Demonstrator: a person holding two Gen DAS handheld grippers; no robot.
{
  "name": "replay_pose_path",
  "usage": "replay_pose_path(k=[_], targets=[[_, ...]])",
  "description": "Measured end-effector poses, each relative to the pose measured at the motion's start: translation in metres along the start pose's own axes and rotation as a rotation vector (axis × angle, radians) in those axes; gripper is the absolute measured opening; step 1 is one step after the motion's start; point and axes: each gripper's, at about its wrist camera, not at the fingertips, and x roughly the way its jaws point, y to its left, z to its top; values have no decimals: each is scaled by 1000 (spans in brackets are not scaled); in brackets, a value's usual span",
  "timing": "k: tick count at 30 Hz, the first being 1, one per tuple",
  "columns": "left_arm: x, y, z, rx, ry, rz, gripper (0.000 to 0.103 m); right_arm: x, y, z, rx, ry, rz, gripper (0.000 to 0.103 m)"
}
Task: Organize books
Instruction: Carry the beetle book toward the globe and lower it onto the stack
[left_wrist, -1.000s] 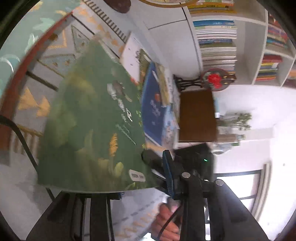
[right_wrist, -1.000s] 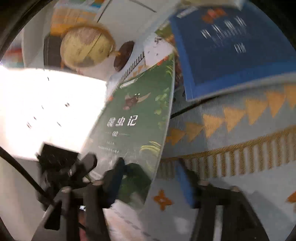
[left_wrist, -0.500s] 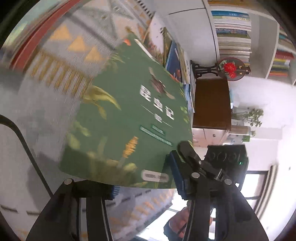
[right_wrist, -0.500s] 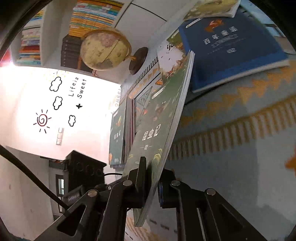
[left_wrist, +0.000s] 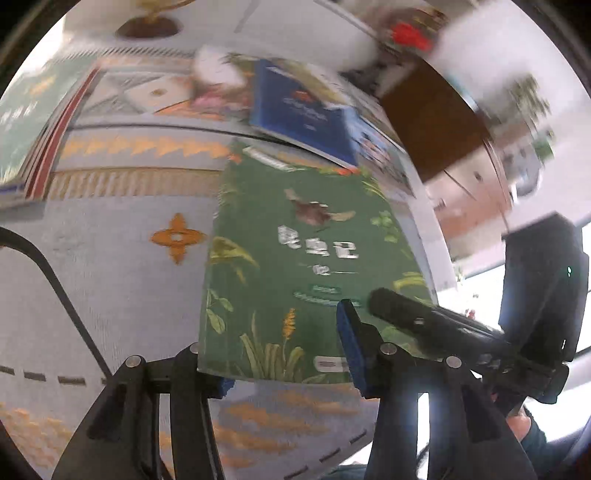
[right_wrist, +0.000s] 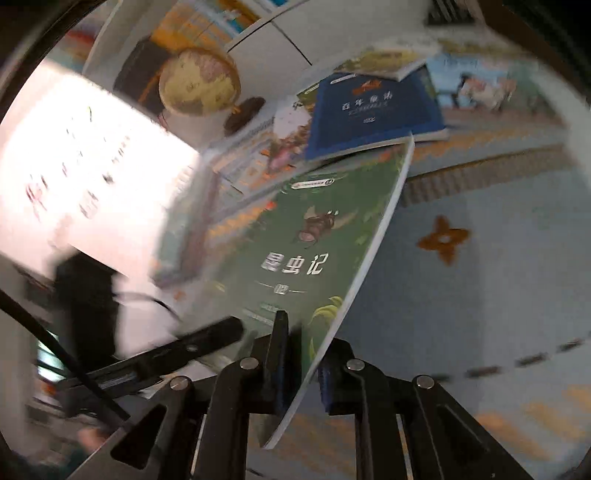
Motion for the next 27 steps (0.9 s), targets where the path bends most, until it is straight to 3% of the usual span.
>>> replay_pose_path(k=[3, 8, 13, 20, 27], targets=[[-8, -20, -17, 56, -8, 24, 44, -12, 1, -17, -71, -6, -51, 14], [-27, -32, -41, 77, -22, 65, 44, -37, 0, -43, -139, -33, -24, 15], [-55, -45, -48, 107, -95, 110, 44, -58, 30, -59, -242, -89, -42, 15], [-96, -17, -28, 42, -188, 81, 44, -59, 70, -38, -281, -130, -6, 15], [-148, 46, 9, 18, -289, 190, 44, -11, 138, 5, -315, -130, 77, 15]])
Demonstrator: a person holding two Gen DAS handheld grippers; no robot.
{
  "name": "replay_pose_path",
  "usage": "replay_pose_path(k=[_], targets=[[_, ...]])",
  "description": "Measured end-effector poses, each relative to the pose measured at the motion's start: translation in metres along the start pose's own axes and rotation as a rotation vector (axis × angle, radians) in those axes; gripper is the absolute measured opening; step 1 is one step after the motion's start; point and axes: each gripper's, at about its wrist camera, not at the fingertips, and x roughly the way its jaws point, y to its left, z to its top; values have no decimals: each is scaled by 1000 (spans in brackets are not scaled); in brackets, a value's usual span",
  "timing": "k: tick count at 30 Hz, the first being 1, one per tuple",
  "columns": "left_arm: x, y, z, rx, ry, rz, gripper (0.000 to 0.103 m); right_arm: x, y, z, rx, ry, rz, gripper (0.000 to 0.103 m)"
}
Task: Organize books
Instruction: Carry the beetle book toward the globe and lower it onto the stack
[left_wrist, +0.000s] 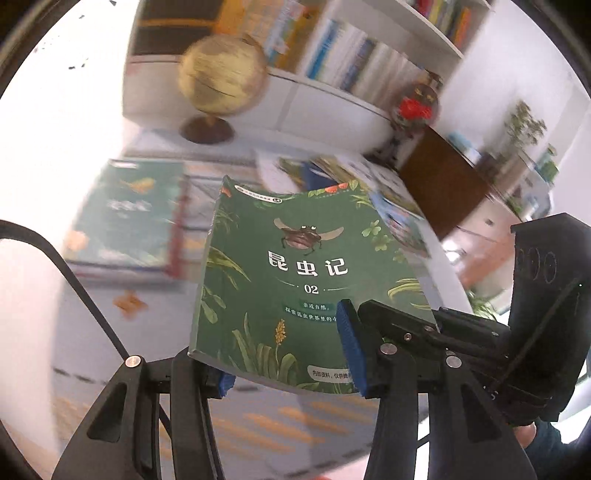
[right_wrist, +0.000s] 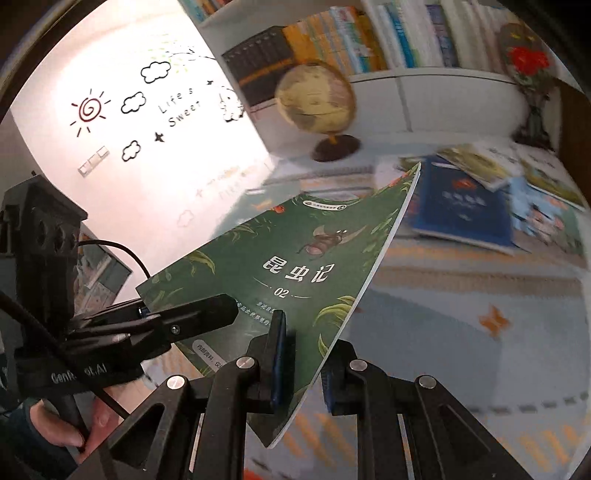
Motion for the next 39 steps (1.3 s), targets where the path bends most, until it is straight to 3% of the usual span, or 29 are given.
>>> replay_pose_path(k=[8, 14, 28, 37, 39], targets=[[5, 112, 41, -112, -7, 70, 44, 110, 56, 55, -12, 58, 95, 16], [29, 172, 58, -159, 33, 80, 44, 174, 67, 79, 28, 108, 117, 18], [81, 226, 70, -217, 121, 35, 44, 239, 62, 109, 89, 152, 48, 19], [83, 255, 58, -314, 122, 52, 44, 261, 58, 96, 104, 224, -1, 26], [78, 258, 56, -321, 110, 60, 44, 261, 57, 95, 107, 204, 8, 26]])
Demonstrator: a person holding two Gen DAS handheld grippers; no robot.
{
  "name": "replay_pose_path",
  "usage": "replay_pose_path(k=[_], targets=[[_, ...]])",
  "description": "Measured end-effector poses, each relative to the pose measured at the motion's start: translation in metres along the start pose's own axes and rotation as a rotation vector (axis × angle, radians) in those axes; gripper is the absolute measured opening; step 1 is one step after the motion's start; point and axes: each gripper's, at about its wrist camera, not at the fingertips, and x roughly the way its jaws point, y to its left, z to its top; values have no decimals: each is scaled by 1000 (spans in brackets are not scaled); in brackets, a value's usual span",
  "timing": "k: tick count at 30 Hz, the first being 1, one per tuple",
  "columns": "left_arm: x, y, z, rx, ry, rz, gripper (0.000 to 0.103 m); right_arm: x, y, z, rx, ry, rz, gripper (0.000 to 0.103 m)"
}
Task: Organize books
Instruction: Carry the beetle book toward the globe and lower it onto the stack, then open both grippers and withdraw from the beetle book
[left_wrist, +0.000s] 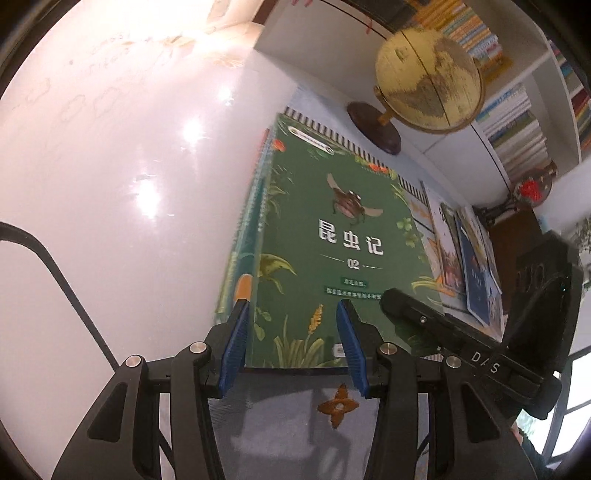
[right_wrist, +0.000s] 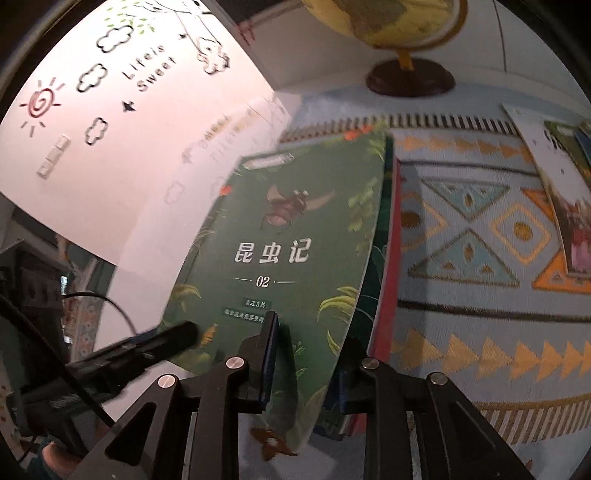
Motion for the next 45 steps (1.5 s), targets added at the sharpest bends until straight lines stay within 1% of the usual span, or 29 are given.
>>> replay_pose_path(k=[3, 6, 9, 13, 17, 19, 22, 23, 26, 28, 31, 34, 36, 40, 41, 43, 45], targets=[[-5, 2, -3, 0, -11, 28, 44, -1, 3, 2, -7, 3, -15, 27], [-10, 1, -9, -12, -13, 38, 44, 0, 7, 4, -34, 15, -31, 34], [-16, -2, -19, -15, -15, 45, 44, -1, 9, -1, -63, 25, -21, 54], [-24, -11, -38, -5, -14, 61, 44, -19, -8, -20, -30, 64, -47, 56], [-27, -32, -60, -7, 7, 46, 44, -53, -43, -55, 54, 75, -66, 56], [-27, -52, -70, 12, 6, 43, 44, -81, -68, -81, 118, 65, -66, 56], [-24, -96, -88, 96, 9, 62, 44, -117, -98, -109, 192, 30, -85, 56], [-21, -117, -97, 130, 24, 55, 44, -132, -111, -119, 224, 13, -96, 56], [-13, -162, -122, 171, 62, 4, 44, -179, -144, -148, 296, -39, -117, 56], [-6, -190, -138, 196, 87, -20, 44, -205, -160, -161, 314, -75, -138, 56], [3, -230, -163, 250, 115, -36, 44, -245, -187, -180, 337, -128, -196, 58], [9, -265, -192, 294, 133, -60, 44, -281, -211, -204, 368, -171, -211, 58], [13, -285, -208, 312, 143, -73, 44, -297, -226, -218, 382, -186, -226, 58], [21, -314, -225, 350, 179, -74, 44, -316, -254, -239, 429, -197, -256, 58], [21, -318, -226, 357, 179, -71, 44, -318, -258, -240, 438, -202, -255, 58], [23, -328, -224, 371, 174, -65, 44, -328, -267, -244, 443, -247, -251, 58], [30, -334, -218, 369, 175, -58, 44, -331, -270, -243, 432, -272, -258, 58]])
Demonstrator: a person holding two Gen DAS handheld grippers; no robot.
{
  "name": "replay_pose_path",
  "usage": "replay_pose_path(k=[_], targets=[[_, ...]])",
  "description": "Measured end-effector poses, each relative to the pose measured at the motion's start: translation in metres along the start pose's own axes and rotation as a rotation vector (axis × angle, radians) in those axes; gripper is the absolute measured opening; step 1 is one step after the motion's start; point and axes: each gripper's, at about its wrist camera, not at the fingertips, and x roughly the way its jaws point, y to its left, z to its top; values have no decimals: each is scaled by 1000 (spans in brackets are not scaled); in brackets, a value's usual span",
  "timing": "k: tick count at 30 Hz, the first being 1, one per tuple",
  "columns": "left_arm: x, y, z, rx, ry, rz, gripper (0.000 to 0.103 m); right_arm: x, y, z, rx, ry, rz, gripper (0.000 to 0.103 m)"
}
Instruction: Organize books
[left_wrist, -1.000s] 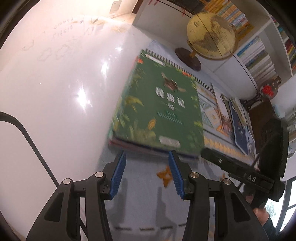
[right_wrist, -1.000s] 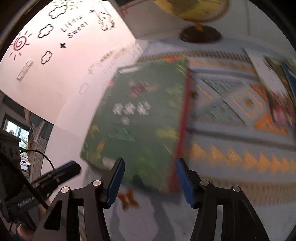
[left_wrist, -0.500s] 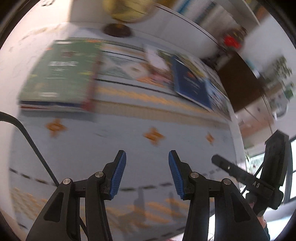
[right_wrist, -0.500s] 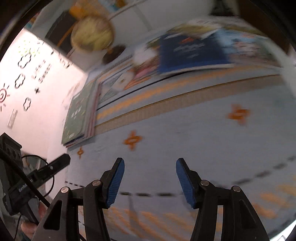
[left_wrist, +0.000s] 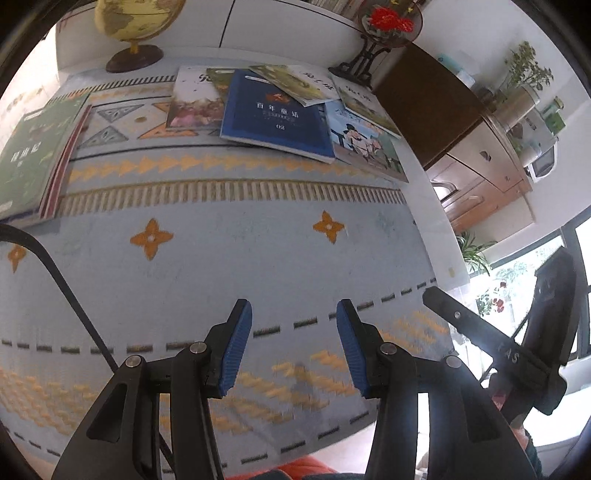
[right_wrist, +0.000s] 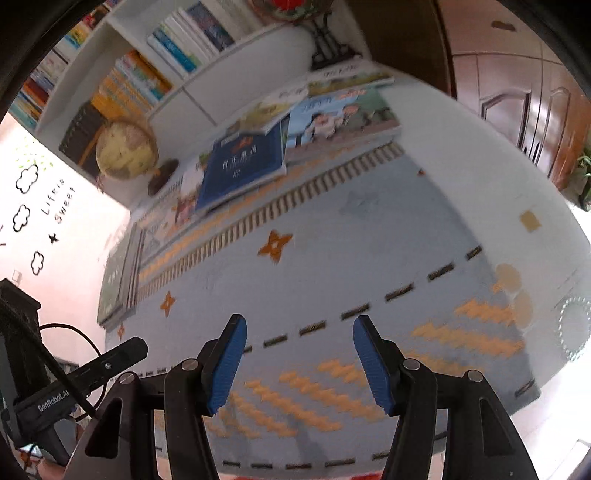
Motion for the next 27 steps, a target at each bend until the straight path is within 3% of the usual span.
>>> replay_pose_path(k=[4, 8, 12, 17, 21, 27], targets=[[14, 4, 18, -22, 10, 6, 44, 7, -3, 8, -13, -4, -11, 58], [31, 15, 61, -40, 14, -34, 47, 20, -2, 30, -32, -28, -42, 58], [52, 41, 110, -122, -4, -60, 47, 34, 7, 72, -65, -78, -64, 58], [92, 67, 165, -160, 16, -96, 47, 81, 27, 129, -99, -40, -132, 58], [124, 86, 189, -179, 50, -101, 47, 120, 39, 159, -134, -10, -200, 58], [141, 95, 205, -181, 36, -137, 50, 164, 56, 185, -193, 33, -202, 56]])
